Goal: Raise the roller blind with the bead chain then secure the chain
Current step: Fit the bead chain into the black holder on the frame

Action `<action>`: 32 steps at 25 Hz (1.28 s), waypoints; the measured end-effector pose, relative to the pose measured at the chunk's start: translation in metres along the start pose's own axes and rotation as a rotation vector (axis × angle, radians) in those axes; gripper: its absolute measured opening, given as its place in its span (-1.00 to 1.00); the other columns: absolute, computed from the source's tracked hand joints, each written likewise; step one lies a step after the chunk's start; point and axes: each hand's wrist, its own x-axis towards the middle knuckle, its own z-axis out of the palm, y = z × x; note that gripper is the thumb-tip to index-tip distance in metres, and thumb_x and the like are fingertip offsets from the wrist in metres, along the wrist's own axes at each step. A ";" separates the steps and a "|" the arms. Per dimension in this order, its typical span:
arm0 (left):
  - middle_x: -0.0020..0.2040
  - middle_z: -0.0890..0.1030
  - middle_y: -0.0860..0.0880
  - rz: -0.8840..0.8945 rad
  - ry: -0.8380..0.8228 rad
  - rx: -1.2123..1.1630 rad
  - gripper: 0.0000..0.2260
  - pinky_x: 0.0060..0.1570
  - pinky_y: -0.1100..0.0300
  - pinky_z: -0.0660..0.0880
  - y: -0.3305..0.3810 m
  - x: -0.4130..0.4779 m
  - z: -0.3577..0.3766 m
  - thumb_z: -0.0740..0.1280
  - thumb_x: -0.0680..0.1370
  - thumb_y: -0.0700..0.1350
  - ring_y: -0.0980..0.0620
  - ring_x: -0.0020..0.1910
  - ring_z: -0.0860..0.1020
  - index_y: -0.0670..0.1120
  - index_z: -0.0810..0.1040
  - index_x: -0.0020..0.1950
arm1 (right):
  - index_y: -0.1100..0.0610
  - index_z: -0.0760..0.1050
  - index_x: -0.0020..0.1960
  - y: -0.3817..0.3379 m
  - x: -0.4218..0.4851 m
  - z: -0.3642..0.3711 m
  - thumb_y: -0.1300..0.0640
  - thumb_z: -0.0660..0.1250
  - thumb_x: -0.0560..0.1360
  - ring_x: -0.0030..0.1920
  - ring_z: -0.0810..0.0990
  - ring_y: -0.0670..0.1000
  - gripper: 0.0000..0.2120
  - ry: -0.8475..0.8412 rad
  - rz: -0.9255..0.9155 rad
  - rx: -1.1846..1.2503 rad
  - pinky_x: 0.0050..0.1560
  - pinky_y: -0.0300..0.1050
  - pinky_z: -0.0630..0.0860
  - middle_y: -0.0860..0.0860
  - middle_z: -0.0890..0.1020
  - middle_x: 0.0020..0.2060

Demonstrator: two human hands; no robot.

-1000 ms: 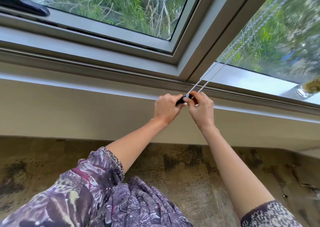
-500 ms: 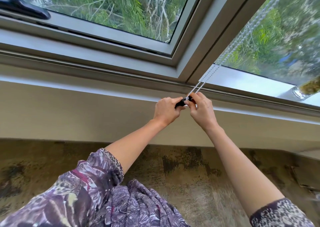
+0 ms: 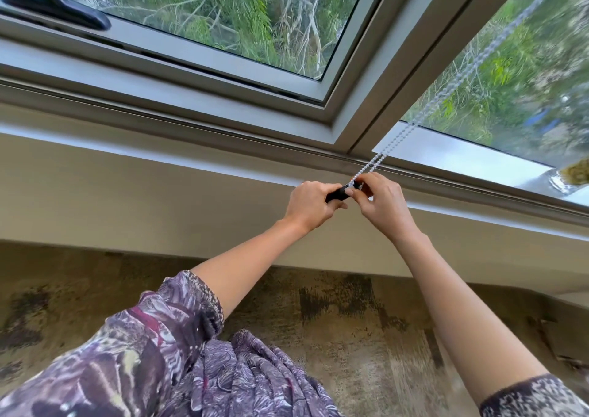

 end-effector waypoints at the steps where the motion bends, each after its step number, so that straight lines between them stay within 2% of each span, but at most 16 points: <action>1: -0.23 0.71 -0.03 -0.001 0.018 0.017 -0.76 -0.27 0.15 0.47 0.001 -0.001 0.001 0.42 0.44 0.12 -0.06 -0.23 0.63 0.12 0.67 0.07 | 0.17 0.54 0.06 0.001 0.003 -0.002 0.04 0.33 0.51 -0.15 0.55 0.09 -0.77 -0.028 0.014 0.013 -0.09 0.00 0.50 0.08 0.60 -0.14; 5: -0.20 0.69 -0.08 0.014 0.011 0.079 -0.74 -0.24 0.13 0.49 0.002 0.001 0.002 0.39 0.47 0.13 -0.08 -0.20 0.63 0.10 0.65 0.11 | 0.19 0.53 0.09 0.006 0.008 -0.009 0.06 0.34 0.50 -0.16 0.52 0.09 -0.76 -0.136 -0.032 -0.018 -0.12 -0.06 0.42 0.08 0.57 -0.15; 8: -0.13 0.70 -0.09 0.010 -0.052 0.072 -0.73 -0.18 0.10 0.53 0.002 0.002 0.003 0.37 0.50 0.09 -0.09 -0.16 0.63 0.10 0.62 0.18 | 0.20 0.53 0.09 0.009 0.005 -0.014 0.16 0.35 0.49 -0.17 0.56 0.17 -0.80 -0.091 -0.102 -0.033 -0.15 -0.03 0.45 0.12 0.59 -0.16; 12: -0.10 0.72 -0.04 -0.031 -0.076 0.011 -0.77 -0.13 0.06 0.56 -0.001 -0.002 0.004 0.37 0.50 0.03 -0.07 -0.12 0.64 0.11 0.64 0.15 | 0.20 0.54 0.10 0.014 0.006 -0.021 0.20 0.37 0.47 -0.17 0.57 0.17 -0.79 -0.079 -0.137 -0.049 -0.13 0.01 0.51 0.13 0.61 -0.15; 17: -0.11 0.73 -0.01 -0.013 -0.057 -0.035 -0.74 -0.14 0.07 0.56 0.004 0.000 0.004 0.41 0.47 0.02 -0.06 -0.14 0.65 0.12 0.64 0.15 | 0.24 0.54 0.02 0.014 0.005 -0.019 0.19 0.37 0.47 -0.22 0.49 0.18 -0.84 -0.127 -0.200 -0.104 -0.22 0.00 0.43 0.15 0.54 -0.24; 22: -0.06 0.73 -0.03 0.016 -0.115 -0.073 -0.72 -0.09 0.05 0.56 0.001 0.000 0.002 0.42 0.47 -0.06 -0.06 -0.11 0.65 0.06 0.63 0.19 | 0.23 0.54 0.02 0.015 0.002 -0.019 0.18 0.35 0.48 -0.13 0.52 0.17 -0.85 -0.164 -0.230 -0.119 -0.15 0.05 0.50 0.14 0.57 -0.19; 26: -0.02 0.73 -0.02 0.031 -0.242 -0.095 -0.70 -0.06 0.04 0.56 0.001 0.003 -0.005 0.41 0.49 -0.07 -0.03 -0.09 0.66 0.07 0.60 0.22 | 0.19 0.56 0.05 0.014 -0.004 -0.020 0.22 0.36 0.47 -0.07 0.54 0.15 -0.84 -0.163 -0.309 -0.138 -0.13 0.02 0.53 0.09 0.59 -0.13; 29: -0.04 0.73 0.00 0.044 -0.268 -0.116 -0.74 -0.06 0.03 0.55 0.001 0.001 -0.006 0.41 0.49 -0.08 -0.02 -0.11 0.66 0.08 0.62 0.18 | 0.21 0.56 0.02 0.014 -0.008 -0.020 0.23 0.36 0.47 -0.09 0.54 0.15 -0.86 -0.139 -0.322 -0.151 -0.16 0.01 0.54 0.09 0.58 -0.14; 32: -0.10 0.73 0.06 0.015 -0.204 -0.167 -0.78 -0.08 0.06 0.55 0.003 -0.005 -0.001 0.41 0.47 -0.10 0.03 -0.12 0.65 0.07 0.65 0.10 | 0.22 0.52 -0.06 0.012 -0.009 -0.019 0.18 0.36 0.48 -0.16 0.50 0.14 -0.89 -0.122 -0.299 -0.171 -0.21 0.00 0.50 0.09 0.52 -0.21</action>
